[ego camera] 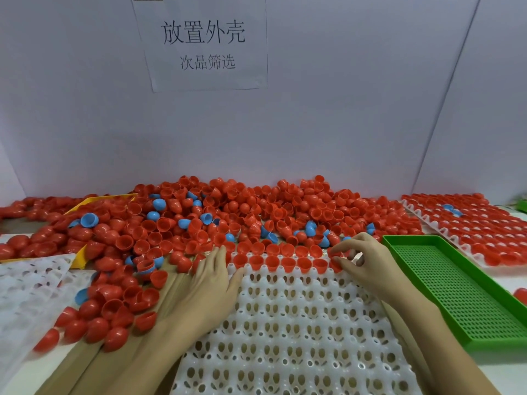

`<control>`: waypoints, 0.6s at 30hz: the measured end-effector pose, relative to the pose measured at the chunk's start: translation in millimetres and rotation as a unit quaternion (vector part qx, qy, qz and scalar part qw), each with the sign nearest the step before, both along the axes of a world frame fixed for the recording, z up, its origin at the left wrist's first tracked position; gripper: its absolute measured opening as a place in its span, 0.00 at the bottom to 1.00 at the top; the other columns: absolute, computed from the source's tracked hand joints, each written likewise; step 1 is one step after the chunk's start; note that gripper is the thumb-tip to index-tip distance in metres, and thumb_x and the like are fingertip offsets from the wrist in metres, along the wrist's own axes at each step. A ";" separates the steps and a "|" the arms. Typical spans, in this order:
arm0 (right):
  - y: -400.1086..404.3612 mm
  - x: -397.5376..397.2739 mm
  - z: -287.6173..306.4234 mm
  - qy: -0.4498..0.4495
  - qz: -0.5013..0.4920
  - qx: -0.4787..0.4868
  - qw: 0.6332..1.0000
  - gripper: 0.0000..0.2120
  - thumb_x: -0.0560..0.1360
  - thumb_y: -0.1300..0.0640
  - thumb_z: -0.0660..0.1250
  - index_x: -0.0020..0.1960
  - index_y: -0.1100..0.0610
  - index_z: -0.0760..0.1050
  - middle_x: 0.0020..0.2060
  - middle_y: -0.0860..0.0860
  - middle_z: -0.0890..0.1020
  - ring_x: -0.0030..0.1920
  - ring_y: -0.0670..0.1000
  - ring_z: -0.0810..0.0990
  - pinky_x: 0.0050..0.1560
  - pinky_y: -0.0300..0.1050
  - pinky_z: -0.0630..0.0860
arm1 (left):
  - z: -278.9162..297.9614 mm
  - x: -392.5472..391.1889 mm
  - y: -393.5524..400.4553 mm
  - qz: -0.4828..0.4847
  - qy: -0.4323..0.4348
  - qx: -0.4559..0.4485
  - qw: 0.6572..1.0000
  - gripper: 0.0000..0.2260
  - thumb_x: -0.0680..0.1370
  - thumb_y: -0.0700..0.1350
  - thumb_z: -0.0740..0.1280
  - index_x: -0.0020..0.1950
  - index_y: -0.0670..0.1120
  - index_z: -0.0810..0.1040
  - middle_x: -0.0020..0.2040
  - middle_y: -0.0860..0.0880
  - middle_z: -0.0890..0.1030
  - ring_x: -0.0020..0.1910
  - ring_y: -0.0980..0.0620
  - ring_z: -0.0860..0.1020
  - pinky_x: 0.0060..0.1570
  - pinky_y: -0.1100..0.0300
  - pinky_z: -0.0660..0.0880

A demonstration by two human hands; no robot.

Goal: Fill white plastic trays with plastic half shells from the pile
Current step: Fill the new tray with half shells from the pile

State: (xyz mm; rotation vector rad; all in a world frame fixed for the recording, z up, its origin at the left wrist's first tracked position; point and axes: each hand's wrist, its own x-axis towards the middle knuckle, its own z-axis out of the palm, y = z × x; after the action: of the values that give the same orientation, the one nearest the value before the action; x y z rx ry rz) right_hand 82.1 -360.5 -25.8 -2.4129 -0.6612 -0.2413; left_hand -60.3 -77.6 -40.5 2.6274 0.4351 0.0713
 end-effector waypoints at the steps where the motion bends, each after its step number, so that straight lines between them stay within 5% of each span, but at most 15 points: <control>1: 0.7 -0.5 -0.4 0.006 0.001 0.001 1.000 0.08 0.78 0.57 0.75 0.54 0.45 0.86 0.51 0.45 0.77 0.48 0.42 0.76 0.45 0.32 0.70 | -0.4 0.4 -0.5 -0.001 0.002 -0.004 1.000 0.32 0.86 0.59 0.48 0.84 0.46 0.40 0.84 0.49 0.41 0.83 0.51 0.41 0.80 0.51 0.45; 6: 2.4 -1.9 -0.4 0.030 0.012 -0.029 0.999 0.09 0.79 0.56 0.73 0.57 0.45 0.85 0.52 0.42 0.75 0.51 0.41 0.74 0.47 0.30 0.69 | 1.3 0.1 -2.6 0.003 -0.005 0.038 0.999 0.30 0.87 0.58 0.47 0.84 0.46 0.42 0.85 0.49 0.43 0.83 0.51 0.43 0.80 0.52 0.47; 11: -0.3 -2.0 4.8 -0.016 -0.010 0.058 0.998 0.05 0.79 0.55 0.73 0.54 0.47 0.85 0.49 0.47 0.79 0.45 0.43 0.77 0.42 0.32 0.71 | 7.8 3.8 0.4 0.016 -0.033 0.039 0.999 0.28 0.87 0.58 0.47 0.84 0.48 0.53 0.84 0.50 0.53 0.83 0.52 0.49 0.80 0.50 0.52; 18: 4.2 -3.7 0.2 -0.044 0.011 0.114 0.992 0.04 0.80 0.56 0.72 0.52 0.49 0.85 0.46 0.46 0.82 0.47 0.42 0.79 0.48 0.27 0.73 | 39.2 62.1 25.0 -0.006 -0.109 -0.020 0.994 0.17 0.86 0.39 0.56 0.75 0.46 0.71 0.73 0.46 0.75 0.66 0.47 0.77 0.64 0.53 0.75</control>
State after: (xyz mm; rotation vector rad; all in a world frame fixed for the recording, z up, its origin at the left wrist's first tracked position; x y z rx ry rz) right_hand 78.4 -356.3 -25.5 -2.1857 -0.6604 -0.3936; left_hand 1.8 -52.6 -1.3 2.5470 0.3419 0.3391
